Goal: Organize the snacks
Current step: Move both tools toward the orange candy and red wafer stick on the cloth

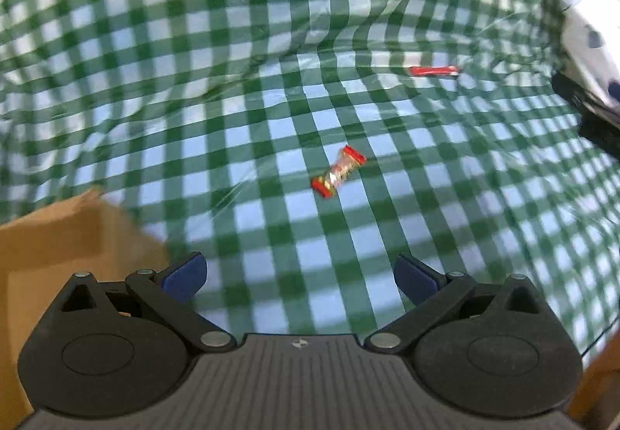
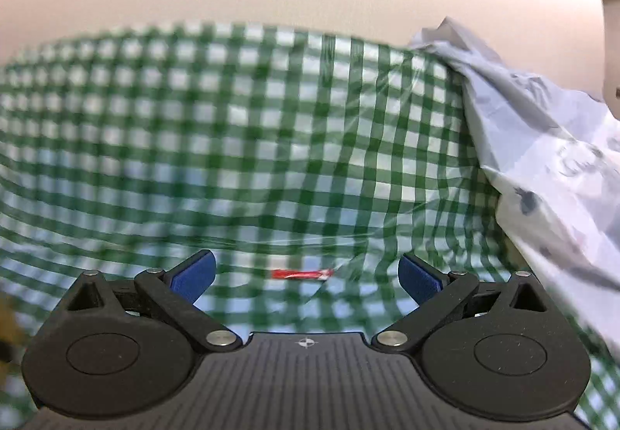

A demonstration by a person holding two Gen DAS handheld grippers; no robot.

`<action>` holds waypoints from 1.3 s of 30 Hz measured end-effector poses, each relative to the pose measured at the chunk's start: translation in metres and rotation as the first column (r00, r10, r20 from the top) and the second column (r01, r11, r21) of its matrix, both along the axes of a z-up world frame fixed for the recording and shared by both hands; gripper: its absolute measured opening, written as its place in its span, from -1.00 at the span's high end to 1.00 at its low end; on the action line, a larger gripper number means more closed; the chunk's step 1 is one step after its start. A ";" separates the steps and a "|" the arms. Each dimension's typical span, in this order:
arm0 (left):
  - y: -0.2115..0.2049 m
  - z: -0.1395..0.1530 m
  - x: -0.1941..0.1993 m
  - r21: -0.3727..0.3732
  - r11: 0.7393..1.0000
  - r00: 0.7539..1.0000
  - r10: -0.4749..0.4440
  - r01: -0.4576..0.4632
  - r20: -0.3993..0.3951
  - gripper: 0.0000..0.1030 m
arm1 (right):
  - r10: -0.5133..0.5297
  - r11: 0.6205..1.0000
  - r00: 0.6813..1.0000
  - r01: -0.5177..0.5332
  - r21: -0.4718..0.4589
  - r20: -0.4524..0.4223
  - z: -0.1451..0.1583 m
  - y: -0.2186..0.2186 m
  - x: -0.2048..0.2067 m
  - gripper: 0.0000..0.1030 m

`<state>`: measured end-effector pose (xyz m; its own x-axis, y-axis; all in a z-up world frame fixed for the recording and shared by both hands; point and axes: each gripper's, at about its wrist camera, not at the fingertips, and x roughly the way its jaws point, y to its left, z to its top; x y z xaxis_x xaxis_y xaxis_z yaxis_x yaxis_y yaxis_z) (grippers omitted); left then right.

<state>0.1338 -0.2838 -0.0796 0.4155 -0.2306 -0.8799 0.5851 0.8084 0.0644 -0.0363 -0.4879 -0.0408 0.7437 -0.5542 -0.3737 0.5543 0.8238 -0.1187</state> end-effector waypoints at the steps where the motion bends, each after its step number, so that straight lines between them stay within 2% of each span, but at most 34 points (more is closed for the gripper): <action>1: -0.011 -0.013 0.011 -0.004 1.000 1.000 0.000 0.000 0.003 -0.99 | -0.003 1.000 1.000 0.003 -0.023 -0.024 -0.015 -0.018 0.020 -0.93; 5: -0.044 -0.058 0.052 0.006 1.000 1.000 0.004 -0.004 -0.001 -0.99 | -0.032 0.997 0.994 0.025 -0.067 -0.106 -0.071 -0.072 0.089 -0.91; 10: -0.068 -0.099 0.090 0.002 1.000 0.998 0.019 -0.019 -0.063 -0.99 | 0.004 1.000 0.976 -0.008 -0.016 -0.216 -0.131 -0.116 0.157 -0.91; 14: -0.084 -0.112 0.103 -0.008 1.000 0.998 -0.016 0.016 -0.057 -0.99 | 0.054 0.996 0.963 -0.071 -0.058 -0.266 -0.157 -0.131 0.196 -0.91; 16: -0.090 -0.116 0.107 -0.001 1.000 0.998 -0.024 0.024 -0.057 -0.99 | 0.074 0.992 0.944 -0.102 -0.072 -0.323 -0.165 -0.134 0.213 -0.91; 19: -0.095 -0.118 0.110 -0.014 0.999 0.997 -0.035 0.034 -0.064 -0.99 | 0.085 0.988 0.929 -0.124 -0.088 -0.361 -0.172 -0.141 0.229 -0.90; 20: -0.095 -0.117 0.110 -0.016 0.999 0.997 -0.035 0.035 -0.063 -0.93 | 0.090 0.988 0.930 -0.128 -0.085 -0.357 -0.172 -0.145 0.233 -0.89; 21: -0.095 -0.116 0.111 -0.019 0.999 0.997 -0.037 0.036 -0.063 -0.72 | 0.097 0.988 0.930 -0.132 -0.076 -0.353 -0.172 -0.146 0.235 -0.82; 23: -0.097 -0.116 0.115 -0.023 0.999 0.996 -0.036 0.035 -0.076 -0.35 | 0.118 0.989 0.931 -0.143 -0.047 -0.345 -0.171 -0.147 0.238 -0.40; 24: -0.096 -0.115 0.116 -0.027 0.999 0.998 -0.025 0.023 -0.066 -0.07 | 0.126 0.989 0.932 -0.143 -0.026 -0.340 -0.170 -0.147 0.238 0.02; 25: -0.095 -0.113 0.118 -0.031 0.999 0.998 -0.021 0.019 -0.054 0.18 | 0.130 0.990 0.932 -0.143 -0.014 -0.338 -0.169 -0.148 0.237 0.29; 26: -0.094 -0.112 0.120 -0.026 0.999 0.999 -0.024 0.023 -0.048 0.79 | 0.127 0.990 0.933 -0.140 -0.014 -0.337 -0.171 -0.145 0.235 0.41; 27: -0.094 -0.111 0.122 -0.027 0.999 0.998 -0.024 0.022 -0.059 1.00 | 0.117 0.991 0.933 -0.134 -0.029 -0.340 -0.172 -0.142 0.233 0.69; 28: -0.092 -0.110 0.126 -0.041 0.999 0.996 -0.013 0.010 -0.087 1.00 | 0.116 0.991 0.932 -0.133 -0.028 -0.344 -0.173 -0.140 0.231 1.00; 30: -0.087 -0.106 0.127 -0.057 0.998 0.994 -0.001 -0.005 -0.105 1.00 | 0.122 0.992 0.938 -0.121 0.022 -0.325 -0.172 -0.137 0.225 1.00; 34: -0.078 -0.091 0.121 -0.089 0.996 0.994 -0.005 -0.005 -0.107 1.00 | 0.136 0.990 0.958 -0.137 0.016 -0.254 -0.154 -0.121 0.209 1.00; 36: -0.077 -0.090 0.117 -0.087 0.996 0.992 -0.003 -0.008 -0.127 1.00 | 0.132 0.991 0.960 -0.131 0.018 -0.245 -0.146 -0.119 0.206 1.00; 37: -0.077 -0.091 0.117 -0.087 0.996 0.989 0.002 -0.015 -0.150 0.96 | 0.123 0.992 0.961 -0.119 0.030 -0.249 -0.144 -0.121 0.206 0.94; 38: -0.075 -0.091 0.115 -0.095 0.995 0.985 0.000 -0.016 -0.170 0.81 | 0.111 0.994 0.963 -0.102 0.048 -0.247 -0.143 -0.126 0.202 0.84; 39: -0.076 -0.093 0.114 -0.097 0.995 0.983 -0.006 -0.012 -0.181 0.51 | 0.107 0.993 0.962 -0.090 0.075 -0.251 -0.142 -0.130 0.204 0.41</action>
<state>0.2477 -0.3598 -0.1727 0.2525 -0.3174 -0.9141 0.5773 0.8075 -0.1210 0.1672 -0.6181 -0.1833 0.6693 -0.4526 -0.5892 0.4282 0.8831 -0.1918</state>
